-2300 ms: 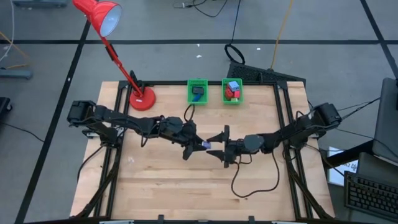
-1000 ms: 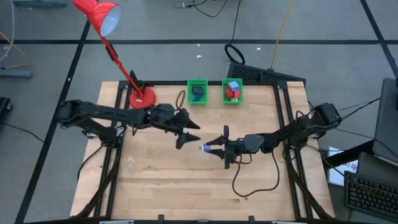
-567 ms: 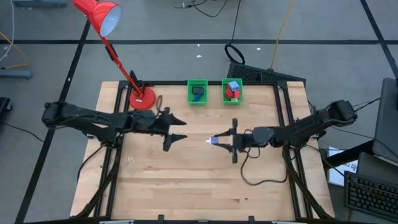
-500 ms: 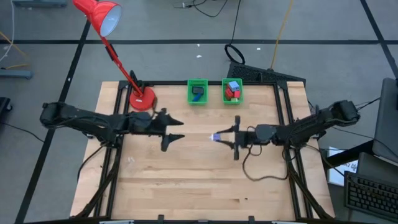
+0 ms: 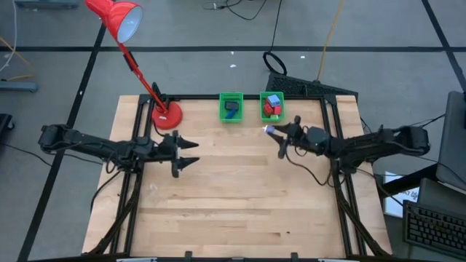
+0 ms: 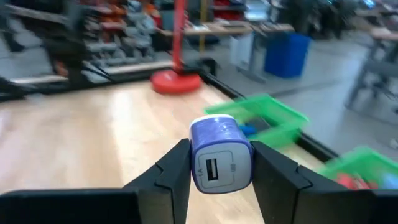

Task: Pick & Place Office items
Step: Put the purple charger adapter into the right green basket

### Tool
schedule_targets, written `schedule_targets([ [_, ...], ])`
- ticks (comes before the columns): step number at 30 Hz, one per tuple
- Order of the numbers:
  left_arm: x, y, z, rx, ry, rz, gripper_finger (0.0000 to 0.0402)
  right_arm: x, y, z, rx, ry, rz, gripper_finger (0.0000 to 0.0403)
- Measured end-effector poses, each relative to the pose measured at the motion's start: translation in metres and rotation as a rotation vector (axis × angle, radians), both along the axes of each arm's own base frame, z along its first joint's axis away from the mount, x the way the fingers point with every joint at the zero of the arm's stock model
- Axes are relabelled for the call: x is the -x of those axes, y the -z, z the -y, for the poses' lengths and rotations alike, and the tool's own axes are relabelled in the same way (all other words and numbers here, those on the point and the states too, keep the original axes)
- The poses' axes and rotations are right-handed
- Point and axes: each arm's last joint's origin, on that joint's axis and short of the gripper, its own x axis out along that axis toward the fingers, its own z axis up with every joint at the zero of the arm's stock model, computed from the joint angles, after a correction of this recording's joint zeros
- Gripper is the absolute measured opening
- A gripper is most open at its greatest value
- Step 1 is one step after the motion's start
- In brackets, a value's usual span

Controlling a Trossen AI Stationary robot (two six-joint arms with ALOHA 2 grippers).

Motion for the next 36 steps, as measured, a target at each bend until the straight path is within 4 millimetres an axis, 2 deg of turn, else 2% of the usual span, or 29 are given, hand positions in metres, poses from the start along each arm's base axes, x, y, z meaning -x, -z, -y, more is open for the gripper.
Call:
schedule_targets([
  [11, 0.002, 0.003, -0.001, -0.008, -0.044, -0.01, 0.0274, 0.008, 0.026, 0.035, -0.035, 0.272, -0.117, 0.0126],
  [17, 0.002, 0.003, -0.002, -0.007, -0.044, -0.01, 0.0282, 0.014, 0.037, 0.055, -0.054, 0.364, -0.157, 0.0126],
  [25, 0.002, 0.003, -0.002, -0.013, -0.044, -0.011, 0.0296, 0.015, 0.052, 0.071, -0.085, 0.37, -0.174, 0.0128],
  [36, 0.002, 0.003, -0.002, -0.015, -0.044, -0.011, 0.028, 0.015, 0.056, 0.08, -0.076, 0.4, -0.139, 0.0171],
])
